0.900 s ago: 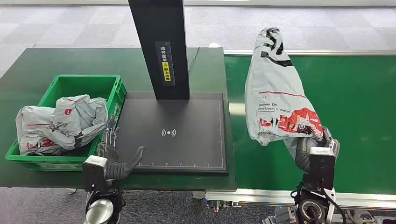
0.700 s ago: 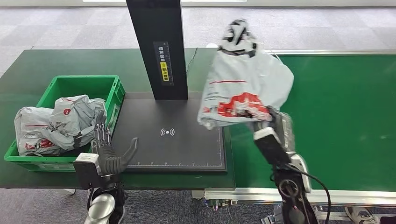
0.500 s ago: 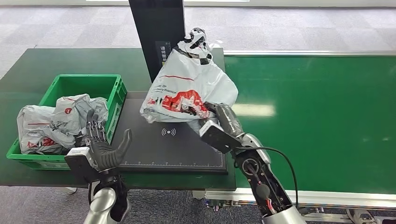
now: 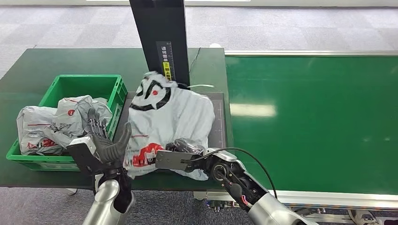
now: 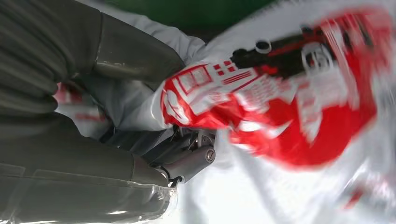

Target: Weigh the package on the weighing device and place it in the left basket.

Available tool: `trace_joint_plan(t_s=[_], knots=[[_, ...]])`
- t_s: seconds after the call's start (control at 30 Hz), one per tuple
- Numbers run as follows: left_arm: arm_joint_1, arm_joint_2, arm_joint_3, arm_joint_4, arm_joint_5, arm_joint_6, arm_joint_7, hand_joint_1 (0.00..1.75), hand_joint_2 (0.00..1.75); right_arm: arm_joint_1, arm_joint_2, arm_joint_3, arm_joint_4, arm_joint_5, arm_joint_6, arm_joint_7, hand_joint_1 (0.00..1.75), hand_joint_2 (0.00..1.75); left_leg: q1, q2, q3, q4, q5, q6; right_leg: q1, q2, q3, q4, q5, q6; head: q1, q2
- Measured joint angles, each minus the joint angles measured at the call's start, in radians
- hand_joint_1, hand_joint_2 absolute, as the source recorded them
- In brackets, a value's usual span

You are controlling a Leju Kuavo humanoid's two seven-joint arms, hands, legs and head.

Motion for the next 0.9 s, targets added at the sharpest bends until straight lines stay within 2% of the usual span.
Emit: trace_joint_plan(t_s=[0.13,0.23,0.27,0.37,0.4,0.67,0.83,0.9], knots=[[-0.02,0.0,-0.009,0.027,-0.001,0.006,0.0,0.0,1.75,-0.013,-0.001,0.057,0.04,0.004,0.043,-0.003,1.75,1.75,0.0,0.0,0.001,0.0,0.0,0.0,0.0,0.0,0.0,0.0,0.0,0.0,0.0,0.0],[-0.023,0.0,-0.017,0.036,-0.004,0.013,0.001,0.0,1.75,-0.014,-0.01,0.062,0.044,-0.076,0.109,-0.069,1.75,1.75,0.0,0.0,0.001,0.0,0.0,0.0,0.0,0.0,0.0,0.0,0.0,0.0,0.0,0.0],[-0.023,0.0,-0.019,0.038,-0.005,0.015,0.001,0.0,1.75,-0.012,-0.016,0.061,0.041,-0.11,0.136,-0.091,1.37,1.75,0.0,0.0,0.001,0.0,0.0,0.0,0.0,0.0,0.0,0.0,0.0,0.0,0.0,0.0],[-0.022,0.002,-0.02,0.042,-0.011,0.019,0.001,0.0,1.75,-0.004,-0.034,0.051,0.017,-0.186,0.174,-0.127,0.07,1.75,0.0,0.0,0.001,0.0,0.0,0.0,0.0,0.0,0.0,0.0,0.0,0.0,0.0,0.0],[-0.022,0.003,-0.02,0.043,-0.012,0.02,0.0,0.0,1.75,-0.001,-0.04,0.046,0.005,-0.203,0.175,-0.134,0.0,1.75,0.0,0.0,0.001,0.0,0.0,0.0,0.0,0.0,0.0,0.0,0.0,0.0,0.0,0.0],[0.02,0.014,-0.019,0.013,-0.045,0.035,-0.011,0.0,1.75,0.065,-0.092,-0.052,-0.166,-0.292,0.081,-0.196,0.0,1.75,0.0,0.0,0.0,0.0,0.0,0.0,0.0,0.0,0.0,0.0,0.0,0.0,0.0,0.0],[0.057,0.017,-0.014,-0.03,-0.092,0.032,-0.002,0.0,1.75,0.128,-0.112,-0.152,-0.333,-0.239,-0.12,-0.276,0.0,1.75,0.0,0.0,0.0,0.0,-0.001,0.0,0.0,0.0,0.0,0.0,0.0,0.0,0.0,0.0],[0.067,0.018,-0.014,-0.041,-0.117,0.026,0.016,0.0,1.75,0.152,-0.118,-0.186,-0.403,-0.222,-0.173,-0.292,0.0,1.75,0.0,0.0,0.0,0.0,-0.001,0.0,0.0,0.0,0.0,0.0,0.0,0.0,0.0,0.0]])
